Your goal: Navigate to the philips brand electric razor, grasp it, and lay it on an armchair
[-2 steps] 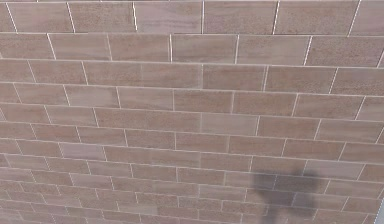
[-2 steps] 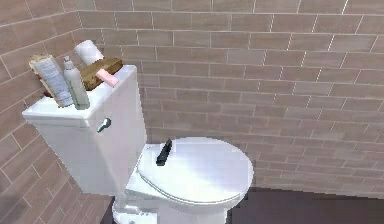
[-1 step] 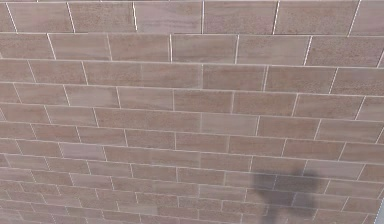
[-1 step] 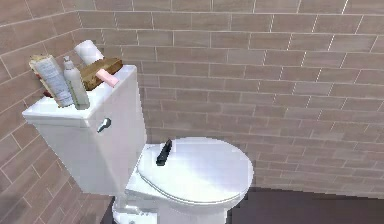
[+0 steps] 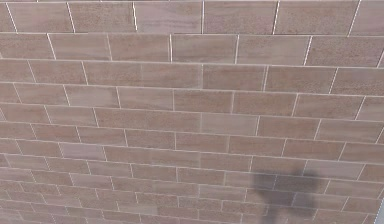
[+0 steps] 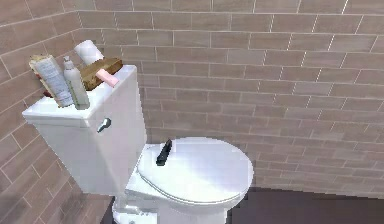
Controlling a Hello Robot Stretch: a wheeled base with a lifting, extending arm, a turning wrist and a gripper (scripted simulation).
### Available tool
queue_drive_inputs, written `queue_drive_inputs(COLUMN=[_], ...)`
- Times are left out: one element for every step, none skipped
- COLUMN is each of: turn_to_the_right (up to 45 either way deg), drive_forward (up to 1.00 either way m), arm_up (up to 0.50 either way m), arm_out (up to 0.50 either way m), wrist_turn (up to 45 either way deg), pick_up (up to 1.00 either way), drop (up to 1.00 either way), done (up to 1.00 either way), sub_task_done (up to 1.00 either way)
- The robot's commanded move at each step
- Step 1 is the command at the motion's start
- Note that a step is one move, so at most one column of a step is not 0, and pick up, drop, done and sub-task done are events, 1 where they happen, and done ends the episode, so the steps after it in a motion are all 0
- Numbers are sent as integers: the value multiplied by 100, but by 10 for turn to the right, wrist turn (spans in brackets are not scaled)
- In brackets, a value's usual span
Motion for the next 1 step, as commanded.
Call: queue_drive_inputs(turn_to_the_right=[0], drive_forward=[0], arm_up=[0], arm_out=[50], wrist_turn=[0], pick_up=[0], drop=[0], done=[0], sub_task_done=[0])
